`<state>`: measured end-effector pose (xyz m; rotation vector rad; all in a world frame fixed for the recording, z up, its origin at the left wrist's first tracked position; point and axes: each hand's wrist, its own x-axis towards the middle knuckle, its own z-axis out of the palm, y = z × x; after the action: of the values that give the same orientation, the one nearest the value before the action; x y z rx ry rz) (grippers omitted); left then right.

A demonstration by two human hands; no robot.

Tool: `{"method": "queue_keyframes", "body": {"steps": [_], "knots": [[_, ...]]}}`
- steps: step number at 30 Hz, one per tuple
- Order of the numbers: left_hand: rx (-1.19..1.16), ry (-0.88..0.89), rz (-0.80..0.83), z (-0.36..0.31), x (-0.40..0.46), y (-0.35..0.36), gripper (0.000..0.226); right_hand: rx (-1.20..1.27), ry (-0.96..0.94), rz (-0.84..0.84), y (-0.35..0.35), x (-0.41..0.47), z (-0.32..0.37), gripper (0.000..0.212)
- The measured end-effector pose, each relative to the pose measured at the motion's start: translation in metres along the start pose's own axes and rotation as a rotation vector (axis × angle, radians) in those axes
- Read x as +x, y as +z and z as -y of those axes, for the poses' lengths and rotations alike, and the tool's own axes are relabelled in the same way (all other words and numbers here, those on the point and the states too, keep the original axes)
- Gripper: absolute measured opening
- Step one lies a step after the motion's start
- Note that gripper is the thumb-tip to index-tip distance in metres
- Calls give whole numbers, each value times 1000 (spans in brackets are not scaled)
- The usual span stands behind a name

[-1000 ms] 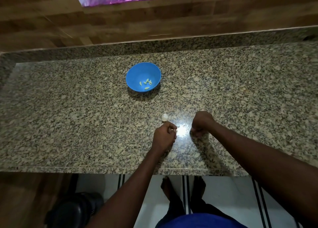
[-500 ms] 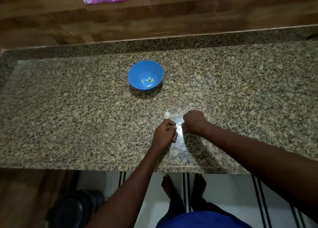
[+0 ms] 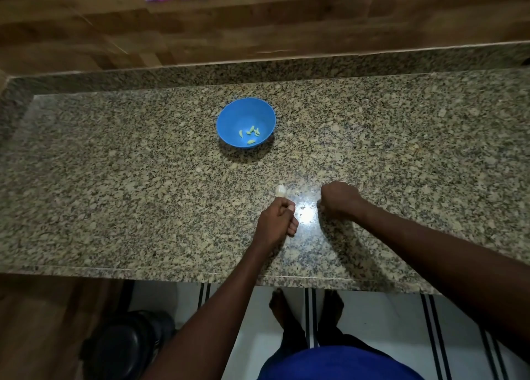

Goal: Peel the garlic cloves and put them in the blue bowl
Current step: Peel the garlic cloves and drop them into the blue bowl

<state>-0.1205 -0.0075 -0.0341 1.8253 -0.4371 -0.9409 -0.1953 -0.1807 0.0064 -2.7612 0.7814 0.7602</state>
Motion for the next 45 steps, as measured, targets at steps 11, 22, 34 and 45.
{"method": "queue_keyframes", "body": {"steps": [11,22,34,45], "knots": [[0,-7,4,1,1,0,8,-261,-300,-157,30,-26,10,55],[-54,-39,15,0,3,-1,10,-507,-416,-141,57,-27,11,24],[-4,-42,26,-5,-2,2,10,45,11,67,3,-6,11,32],[-160,23,13,-25,-7,25,6,1270,8,301,22,-32,-22,36]]}}
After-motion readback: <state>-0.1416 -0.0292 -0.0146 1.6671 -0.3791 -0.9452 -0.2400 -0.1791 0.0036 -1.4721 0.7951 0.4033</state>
